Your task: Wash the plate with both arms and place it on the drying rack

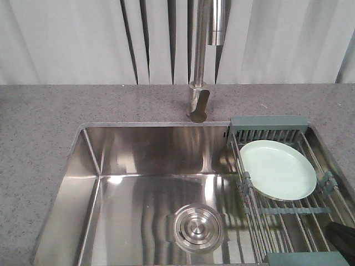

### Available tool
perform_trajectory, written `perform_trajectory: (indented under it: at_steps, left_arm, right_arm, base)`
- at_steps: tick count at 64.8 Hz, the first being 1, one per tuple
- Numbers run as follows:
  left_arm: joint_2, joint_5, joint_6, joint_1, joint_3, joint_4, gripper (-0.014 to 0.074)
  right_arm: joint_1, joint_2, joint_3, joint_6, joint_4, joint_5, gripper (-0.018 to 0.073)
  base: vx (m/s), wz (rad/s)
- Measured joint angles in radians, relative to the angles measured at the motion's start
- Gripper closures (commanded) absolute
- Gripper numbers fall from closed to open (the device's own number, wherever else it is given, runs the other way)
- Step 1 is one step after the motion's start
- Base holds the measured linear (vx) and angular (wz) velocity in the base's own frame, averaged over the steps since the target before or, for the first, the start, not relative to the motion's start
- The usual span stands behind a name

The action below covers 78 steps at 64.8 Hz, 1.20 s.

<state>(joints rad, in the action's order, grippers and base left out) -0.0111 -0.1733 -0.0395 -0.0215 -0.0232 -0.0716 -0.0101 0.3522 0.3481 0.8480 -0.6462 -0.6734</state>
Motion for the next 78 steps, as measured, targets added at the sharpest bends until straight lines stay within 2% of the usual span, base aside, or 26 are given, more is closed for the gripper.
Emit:
perform_trajectory:
  at_steps: [78]
  left_arm:
    - [0.000, 0.000, -0.014, -0.012, 0.000, 0.000, 0.0603]
  right_arm:
    - [0.009, -0.009, 0.000, 0.000, 0.013, 0.007, 0.0564]
  base:
    - [0.00, 0.00]
